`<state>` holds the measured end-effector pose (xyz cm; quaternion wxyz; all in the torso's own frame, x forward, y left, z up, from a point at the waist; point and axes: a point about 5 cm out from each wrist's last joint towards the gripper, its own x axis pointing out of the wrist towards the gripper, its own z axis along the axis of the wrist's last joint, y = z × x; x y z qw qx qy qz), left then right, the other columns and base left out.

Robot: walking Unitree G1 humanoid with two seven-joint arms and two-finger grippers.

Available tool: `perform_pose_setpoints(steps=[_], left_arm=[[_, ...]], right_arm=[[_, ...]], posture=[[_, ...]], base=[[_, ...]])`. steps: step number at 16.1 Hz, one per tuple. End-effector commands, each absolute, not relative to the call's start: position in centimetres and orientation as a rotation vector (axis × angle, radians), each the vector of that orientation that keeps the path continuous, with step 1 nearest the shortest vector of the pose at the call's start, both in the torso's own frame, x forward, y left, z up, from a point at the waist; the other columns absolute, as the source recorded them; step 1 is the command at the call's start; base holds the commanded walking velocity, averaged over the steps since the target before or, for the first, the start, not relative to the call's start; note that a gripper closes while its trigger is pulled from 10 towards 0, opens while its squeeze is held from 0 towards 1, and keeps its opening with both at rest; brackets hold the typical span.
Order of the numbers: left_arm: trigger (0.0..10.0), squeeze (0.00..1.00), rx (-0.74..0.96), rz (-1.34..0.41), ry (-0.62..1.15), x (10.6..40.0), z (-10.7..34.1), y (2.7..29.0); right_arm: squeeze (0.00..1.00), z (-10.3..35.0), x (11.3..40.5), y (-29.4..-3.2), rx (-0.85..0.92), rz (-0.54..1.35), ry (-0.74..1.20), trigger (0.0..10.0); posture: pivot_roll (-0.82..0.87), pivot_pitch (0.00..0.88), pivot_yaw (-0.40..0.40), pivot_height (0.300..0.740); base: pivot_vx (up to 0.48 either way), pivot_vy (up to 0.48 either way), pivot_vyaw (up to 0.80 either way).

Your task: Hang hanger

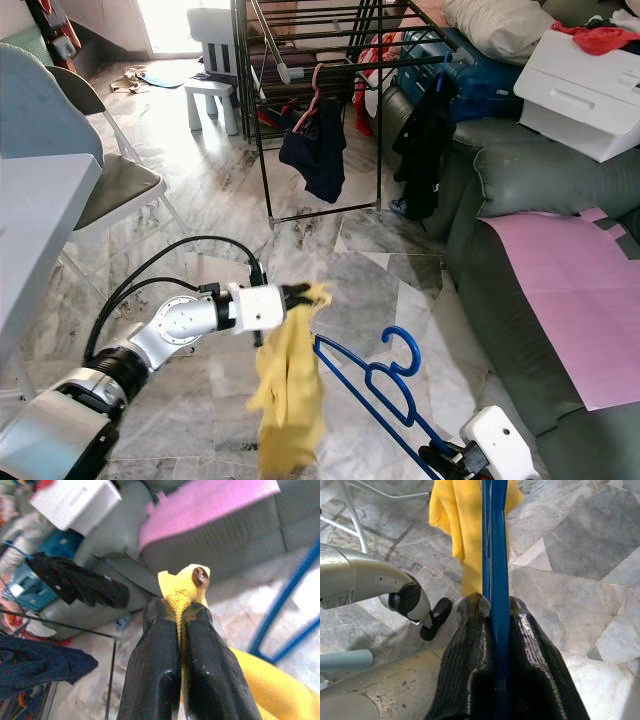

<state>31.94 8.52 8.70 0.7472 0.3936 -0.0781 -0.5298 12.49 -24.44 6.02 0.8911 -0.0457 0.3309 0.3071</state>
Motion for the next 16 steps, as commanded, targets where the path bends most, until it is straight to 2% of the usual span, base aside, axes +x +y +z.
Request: perform_pose_setpoints(steps=[1,4,8,11,13,16], left_arm=[[10.0,0.00,0.912,-1.149,-0.214,32.6,9.8,8.4],[10.0,0.00,0.964,-1.100,-0.286,33.2,10.8,8.0],[10.0,0.00,0.976,-0.999,-0.492,33.5,13.0,6.6],[10.0,0.00,0.930,-1.041,-0.504,33.0,12.9,5.8],[10.0,0.00,0.826,-1.071,-0.501,32.5,12.7,5.3],[10.0,0.00,0.849,-1.049,-0.475,32.5,12.1,5.9]], right_arm=[[0.00,6.7,12.6,-24.8,-0.111,0.645,0.663,10.0],[0.00,6.6,12.4,-24.5,-0.101,0.662,0.666,10.0],[0.00,5.8,12.2,-23.0,-0.045,0.716,0.677,10.0],[0.00,5.3,12.8,-22.6,-0.030,0.706,0.665,10.0],[0.00,4.8,14.5,-23.3,-0.044,0.592,0.620,10.0],[0.00,4.8,14.8,-23.2,-0.045,0.581,0.609,10.0]], posture=[[-0.06,0.000,0.020,0.740],[-0.07,0.000,0.023,0.740],[-0.07,0.000,0.028,0.740],[-0.07,0.000,0.029,0.740],[-0.06,0.000,0.027,0.740],[-0.05,0.000,0.023,0.740]], base=[[0.000,0.000,0.00],[0.000,0.000,0.00],[0.000,0.000,0.00],[0.000,0.000,0.00],[0.000,0.000,0.00],[0.000,0.000,0.00]])
